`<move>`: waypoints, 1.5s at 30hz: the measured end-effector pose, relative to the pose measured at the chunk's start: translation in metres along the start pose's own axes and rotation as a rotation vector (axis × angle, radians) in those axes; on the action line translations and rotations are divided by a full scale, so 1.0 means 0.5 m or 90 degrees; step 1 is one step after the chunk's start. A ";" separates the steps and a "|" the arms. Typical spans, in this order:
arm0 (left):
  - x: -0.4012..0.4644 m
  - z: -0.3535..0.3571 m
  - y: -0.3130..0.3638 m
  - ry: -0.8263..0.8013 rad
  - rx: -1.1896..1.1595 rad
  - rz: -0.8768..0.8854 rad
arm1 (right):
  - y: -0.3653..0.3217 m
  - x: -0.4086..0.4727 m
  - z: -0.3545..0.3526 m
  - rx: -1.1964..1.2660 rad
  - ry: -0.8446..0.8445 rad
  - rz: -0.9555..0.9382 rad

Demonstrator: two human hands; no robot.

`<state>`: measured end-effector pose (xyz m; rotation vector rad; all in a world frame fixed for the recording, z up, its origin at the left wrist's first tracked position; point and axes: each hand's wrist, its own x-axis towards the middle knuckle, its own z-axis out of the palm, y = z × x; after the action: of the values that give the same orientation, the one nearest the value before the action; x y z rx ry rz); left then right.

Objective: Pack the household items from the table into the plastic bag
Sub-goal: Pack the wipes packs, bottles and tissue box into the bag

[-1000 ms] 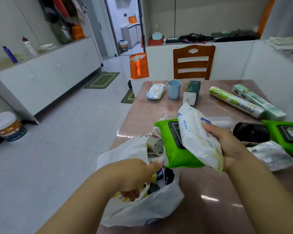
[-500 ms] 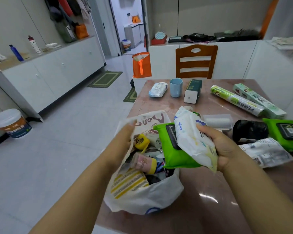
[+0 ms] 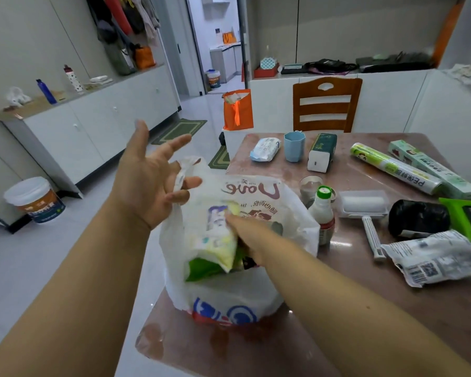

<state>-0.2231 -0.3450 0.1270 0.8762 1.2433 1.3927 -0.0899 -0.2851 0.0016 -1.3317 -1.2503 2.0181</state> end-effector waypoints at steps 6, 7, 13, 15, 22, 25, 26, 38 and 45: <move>0.021 -0.035 -0.034 0.015 -0.023 -0.001 | 0.005 0.028 -0.062 -0.468 0.138 -0.134; 0.025 -0.037 -0.035 0.018 -0.024 0.000 | 0.007 0.033 -0.079 -0.534 0.162 -0.139; 0.053 -0.025 -0.032 0.025 0.010 0.010 | 0.014 0.055 -0.172 -0.911 0.203 -0.033; 0.062 -0.017 -0.031 0.021 0.012 0.005 | 0.014 0.052 -0.189 -0.995 0.212 0.034; 0.099 -0.002 -0.033 0.006 0.046 -0.012 | -0.028 0.015 -0.227 -1.086 0.317 0.165; 0.116 0.009 -0.041 0.022 0.115 -0.051 | -0.044 0.003 -0.224 -1.073 0.280 0.137; 0.120 0.013 -0.043 0.023 0.138 -0.067 | -0.047 0.000 -0.220 -1.063 0.268 0.119; 0.150 0.044 0.048 0.013 0.718 -0.152 | -0.122 0.005 -0.240 -0.827 0.330 -0.076; 0.277 0.177 0.093 -0.037 0.806 -0.122 | -0.192 0.003 -0.269 -0.734 0.363 -0.123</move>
<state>-0.1772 -0.1875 0.1746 1.5286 2.0978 0.2795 0.0155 -0.1741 0.0640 -1.9133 -2.1793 0.5638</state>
